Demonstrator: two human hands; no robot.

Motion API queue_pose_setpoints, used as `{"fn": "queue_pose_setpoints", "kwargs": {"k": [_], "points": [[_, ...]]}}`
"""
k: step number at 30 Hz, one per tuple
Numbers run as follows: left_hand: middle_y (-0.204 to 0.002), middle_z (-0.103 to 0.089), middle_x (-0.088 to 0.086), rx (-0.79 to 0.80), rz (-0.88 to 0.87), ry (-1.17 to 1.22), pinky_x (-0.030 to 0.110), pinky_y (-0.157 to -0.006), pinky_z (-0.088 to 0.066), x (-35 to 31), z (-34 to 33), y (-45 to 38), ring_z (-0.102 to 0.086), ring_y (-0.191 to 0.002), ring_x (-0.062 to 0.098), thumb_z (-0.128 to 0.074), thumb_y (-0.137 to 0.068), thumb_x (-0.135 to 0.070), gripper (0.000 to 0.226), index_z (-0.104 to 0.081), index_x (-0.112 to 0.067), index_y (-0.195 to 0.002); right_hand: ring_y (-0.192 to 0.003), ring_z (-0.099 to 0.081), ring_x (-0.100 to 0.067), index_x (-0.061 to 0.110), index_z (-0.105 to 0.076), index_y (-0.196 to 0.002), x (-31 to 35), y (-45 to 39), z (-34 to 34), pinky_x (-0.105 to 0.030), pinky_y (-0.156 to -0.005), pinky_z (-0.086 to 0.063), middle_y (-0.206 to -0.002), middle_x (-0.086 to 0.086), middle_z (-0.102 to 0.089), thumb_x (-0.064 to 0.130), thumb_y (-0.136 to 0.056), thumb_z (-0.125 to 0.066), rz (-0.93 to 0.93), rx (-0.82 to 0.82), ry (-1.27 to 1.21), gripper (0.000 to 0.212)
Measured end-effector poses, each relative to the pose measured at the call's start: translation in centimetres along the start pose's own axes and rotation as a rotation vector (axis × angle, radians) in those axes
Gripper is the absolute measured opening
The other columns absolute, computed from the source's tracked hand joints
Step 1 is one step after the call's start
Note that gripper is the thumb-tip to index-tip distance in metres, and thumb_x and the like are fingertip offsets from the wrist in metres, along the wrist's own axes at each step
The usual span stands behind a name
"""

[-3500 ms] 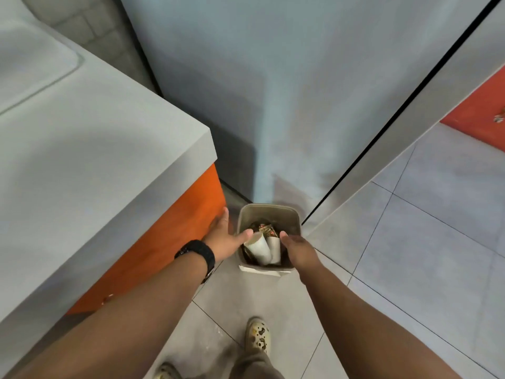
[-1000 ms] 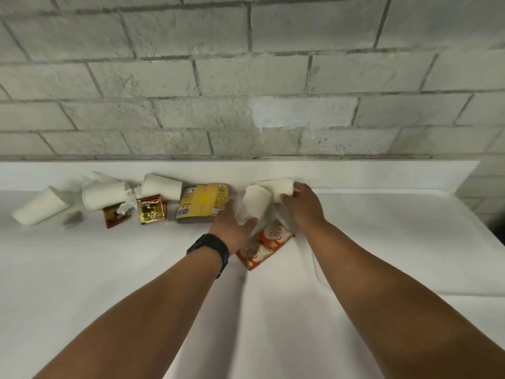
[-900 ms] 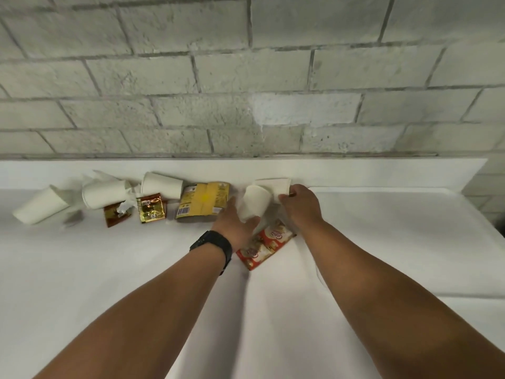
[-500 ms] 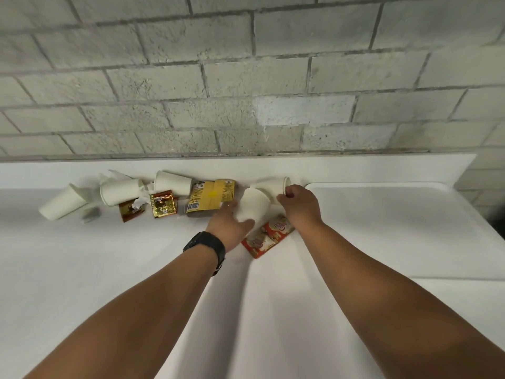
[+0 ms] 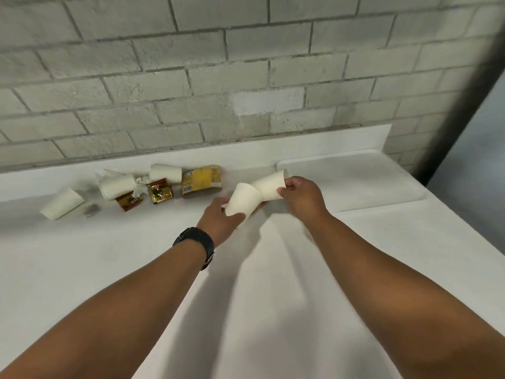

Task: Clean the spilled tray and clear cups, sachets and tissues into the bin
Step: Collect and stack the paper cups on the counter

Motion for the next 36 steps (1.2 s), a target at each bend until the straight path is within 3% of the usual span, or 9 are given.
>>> {"fn": "queue_pose_setpoints", "kwargs": {"k": [3,7,14,17,21,24,28,32,36], "points": [[-0.114,-0.057,0.002,0.072,-0.021,-0.006,0.019,-0.058,-0.040,-0.1,-0.6,3.0,-0.056,-0.077,0.007,-0.066,-0.084,-0.027,0.058,-0.040,-0.020,-0.135,-0.081,-0.057,-0.016,0.010,-0.070,-0.097,-0.2,4.0,2.1,-0.025,-0.073,-0.040,-0.086,0.000,-0.064,0.018,-0.085,-0.066,-0.004,-0.063,0.033,0.015],[-0.118,-0.057,0.004,0.164,-0.071,-0.002,0.019,-0.062,-0.041,-0.2,-2.2,6.4,-0.058,-0.092,0.018,-0.066,-0.084,-0.027,0.060,-0.038,-0.022,-0.138,-0.089,-0.060,-0.021,0.010,-0.070,-0.097,-1.0,8.8,5.0,-0.030,-0.079,-0.044,-0.096,-0.006,-0.069,0.021,-0.085,-0.066,-0.040,-0.142,0.061,0.017],[-0.120,-0.058,0.002,0.363,-0.142,-0.012,0.025,-0.064,-0.044,-1.6,-6.9,12.2,-0.063,-0.096,0.022,-0.065,-0.083,-0.031,0.060,-0.039,-0.025,-0.136,-0.081,-0.058,-0.017,0.012,-0.070,-0.095,-4.0,17.0,11.6,-0.032,-0.081,-0.046,-0.087,0.000,-0.065,0.017,-0.086,-0.065,-0.155,-0.306,-0.056,0.011],[-0.121,-0.058,0.002,0.438,-0.173,0.020,0.025,-0.069,-0.045,-3.2,-10.0,15.1,-0.061,-0.096,0.019,-0.065,-0.084,-0.029,0.057,-0.041,-0.024,-0.136,-0.073,-0.055,-0.013,0.014,-0.069,-0.090,-5.8,20.3,15.0,-0.029,-0.075,-0.046,-0.081,0.003,-0.063,0.014,-0.087,-0.065,-0.192,-0.391,-0.154,0.005],[-0.118,-0.057,-0.003,0.562,-0.242,0.038,0.020,-0.065,-0.044,-5.5,-15.5,19.3,-0.058,-0.084,0.002,-0.065,-0.085,-0.029,0.055,-0.042,-0.025,-0.135,-0.078,-0.060,-0.014,0.018,-0.069,-0.089,-8.5,24.4,19.6,-0.029,-0.076,-0.050,-0.084,0.006,-0.066,0.013,-0.087,-0.064,-0.237,-0.540,-0.244,0.007],[-0.117,-0.057,-0.004,0.670,-0.294,0.010,0.019,-0.065,-0.044,-7.0,-20.2,22.5,-0.057,-0.085,0.004,-0.064,-0.085,-0.029,0.055,-0.041,-0.025,-0.135,-0.080,-0.061,-0.015,0.026,-0.068,-0.083,-11.6,27.9,23.7,-0.039,-0.082,-0.053,-0.082,0.006,-0.068,0.017,-0.086,-0.066,-0.288,-0.671,-0.268,0.011],[-0.114,-0.057,-0.005,0.784,-0.319,-0.023,0.017,-0.064,-0.042,-8.0,-26.9,26.7,-0.056,-0.086,0.004,-0.065,-0.085,-0.025,0.052,-0.043,-0.023,-0.132,-0.074,-0.057,-0.016,0.020,-0.070,-0.094,-16.8,34.0,29.4,-0.031,-0.070,-0.048,-0.079,0.004,-0.066,0.019,-0.087,-0.065,-0.424,-0.805,-0.218,0.009],[-0.118,-0.056,-0.007,0.880,-0.279,-0.066,0.019,-0.071,-0.042,-7.1,-33.5,30.4,-0.055,-0.097,0.010,-0.066,-0.084,-0.024,0.051,-0.044,-0.022,-0.130,-0.071,-0.057,-0.016,0.016,-0.069,-0.098,-23.7,39.3,33.2,-0.024,-0.064,-0.046,-0.078,0.003,-0.064,0.020,-0.088,-0.066,-0.639,-0.779,-0.129,0.012],[-0.120,-0.056,-0.007,0.907,-0.184,-0.156,0.030,-0.086,-0.047,-5.3,-38.1,32.2,-0.056,-0.104,0.015,-0.065,-0.083,-0.032,0.052,-0.044,-0.029,-0.130,-0.081,-0.059,-0.024,0.013,-0.069,-0.099,-30.5,41.3,34.6,-0.035,-0.076,-0.048,-0.086,-0.004,-0.062,0.022,-0.086,-0.067,-0.849,-0.571,0.083,0.016]]}}
Point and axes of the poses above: each hand's wrist, its own y-axis away from the middle knuckle, its own z-axis out of the back of the hand, x = y × z, the point moved 1 cm from there along -y, towards the middle knuckle
